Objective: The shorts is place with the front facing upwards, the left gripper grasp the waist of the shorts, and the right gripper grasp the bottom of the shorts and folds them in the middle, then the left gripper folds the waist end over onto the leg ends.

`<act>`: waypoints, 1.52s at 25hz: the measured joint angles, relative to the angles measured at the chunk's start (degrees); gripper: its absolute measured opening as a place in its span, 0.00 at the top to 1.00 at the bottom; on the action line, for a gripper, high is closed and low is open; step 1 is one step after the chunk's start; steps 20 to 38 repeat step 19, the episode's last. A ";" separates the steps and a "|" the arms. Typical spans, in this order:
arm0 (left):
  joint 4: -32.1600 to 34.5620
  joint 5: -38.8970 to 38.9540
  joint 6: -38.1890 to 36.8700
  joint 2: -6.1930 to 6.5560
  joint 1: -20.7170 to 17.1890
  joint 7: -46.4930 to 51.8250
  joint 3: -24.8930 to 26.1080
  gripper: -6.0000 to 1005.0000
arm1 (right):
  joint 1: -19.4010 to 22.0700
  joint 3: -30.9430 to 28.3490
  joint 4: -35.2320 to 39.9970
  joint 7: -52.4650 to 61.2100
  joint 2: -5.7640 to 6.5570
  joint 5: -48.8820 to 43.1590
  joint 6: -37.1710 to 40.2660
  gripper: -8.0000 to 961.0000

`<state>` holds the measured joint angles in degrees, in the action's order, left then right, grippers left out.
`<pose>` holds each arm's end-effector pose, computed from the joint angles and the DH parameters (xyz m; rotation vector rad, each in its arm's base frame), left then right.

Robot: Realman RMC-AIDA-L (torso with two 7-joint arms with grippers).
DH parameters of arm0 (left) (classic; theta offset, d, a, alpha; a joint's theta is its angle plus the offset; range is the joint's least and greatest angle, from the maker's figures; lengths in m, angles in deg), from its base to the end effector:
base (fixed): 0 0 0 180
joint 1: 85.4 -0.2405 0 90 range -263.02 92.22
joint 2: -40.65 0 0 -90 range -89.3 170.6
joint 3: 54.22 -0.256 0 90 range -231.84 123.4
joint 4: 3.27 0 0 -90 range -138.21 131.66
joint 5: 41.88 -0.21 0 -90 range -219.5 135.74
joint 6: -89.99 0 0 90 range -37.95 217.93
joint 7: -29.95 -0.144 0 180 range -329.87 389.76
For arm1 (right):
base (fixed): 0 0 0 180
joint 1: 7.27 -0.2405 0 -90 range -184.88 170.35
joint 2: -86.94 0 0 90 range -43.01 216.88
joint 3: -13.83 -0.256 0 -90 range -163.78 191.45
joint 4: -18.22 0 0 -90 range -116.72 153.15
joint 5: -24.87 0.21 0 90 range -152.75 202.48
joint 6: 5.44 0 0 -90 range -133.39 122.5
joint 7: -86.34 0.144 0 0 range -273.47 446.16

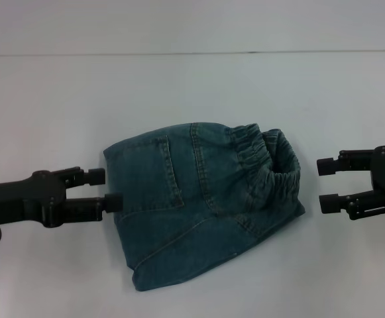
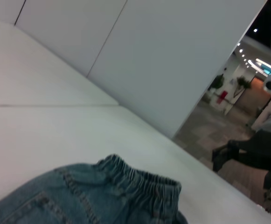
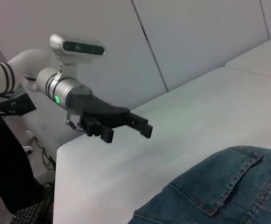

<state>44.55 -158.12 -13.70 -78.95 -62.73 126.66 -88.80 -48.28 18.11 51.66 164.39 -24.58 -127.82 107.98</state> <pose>-0.2786 0.2830 0.0347 -2.7070 -1.0153 -0.8254 0.2706 0.3140 0.0591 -2.9654 0.7247 0.6747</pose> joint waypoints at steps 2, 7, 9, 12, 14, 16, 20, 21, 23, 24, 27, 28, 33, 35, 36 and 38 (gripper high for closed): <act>0.02 -1.13 0.37 -0.14 -0.07 -0.01 0.01 0.09 | 0.27 0.69 0.48 0.04 -0.24 0.68 0.01 0.07; 0.00 -1.89 0.70 -0.26 -0.12 -0.03 -0.09 0.09 | 0.36 1.37 0.55 0.15 -0.29 0.92 0.04 0.07; -0.01 -1.96 0.75 -0.27 -0.13 -0.03 -0.10 0.09 | 0.48 1.53 0.57 0.16 -0.29 0.94 -0.03 0.07; -0.02 -2.20 0.75 -0.28 -0.06 -0.04 -0.14 0.09 | 0.80 1.58 0.59 0.18 -0.28 0.96 -0.53 0.07; 0.02 -2.30 0.75 -0.28 0.07 -0.04 -0.19 0.09 | 1.01 1.60 0.60 0.19 -0.28 0.97 -0.76 0.07; 0.06 -2.31 0.84 -0.26 0.25 -0.04 -0.21 0.09 | 1.05 1.61 0.62 0.20 -0.27 0.99 -0.93 0.07; 0.21 -2.33 1.50 -0.21 0.47 -0.04 -0.42 0.09 | 1.10 1.70 0.64 0.21 -0.26 0.99 -1.28 0.07; 0.21 -2.33 1.50 -0.21 0.47 -0.04 -0.42 0.09 | 1.10 1.70 0.64 0.21 -0.26 0.99 -1.28 0.07; 0.21 -2.33 1.50 -0.21 0.47 -0.04 -0.42 0.09 | 1.10 1.70 0.64 0.21 -0.26 0.99 -1.28 0.07; 0.21 -2.33 1.50 -0.21 0.47 -0.04 -0.42 0.09 | 1.10 1.70 0.64 0.21 -0.26 0.99 -1.28 0.07; 0.21 -2.33 1.50 -0.21 0.47 -0.04 -0.42 0.09 | 1.10 1.70 0.64 0.21 -0.26 0.99 -1.28 0.07; 0.21 -2.33 1.50 -0.21 0.47 -0.04 -0.42 0.09 | 1.10 1.70 0.64 0.21 -0.26 0.99 -1.28 0.07; 0.21 -2.33 1.50 -0.21 0.47 -0.04 -0.42 0.09 | 1.10 1.70 0.64 0.21 -0.26 0.99 -1.28 0.07; 0.21 -2.33 1.50 -0.21 0.47 -0.04 -0.42 0.09 | 1.10 1.70 0.64 0.21 -0.26 0.99 -1.28 0.07; 0.21 -2.33 1.50 -0.21 0.47 -0.04 -0.42 0.09 | 1.10 1.70 0.64 0.21 -0.26 0.99 -1.28 0.07; 0.21 -2.33 1.50 -0.21 0.47 -0.04 -0.42 0.09 | 1.10 1.70 0.64 0.21 -0.26 0.99 -1.28 0.07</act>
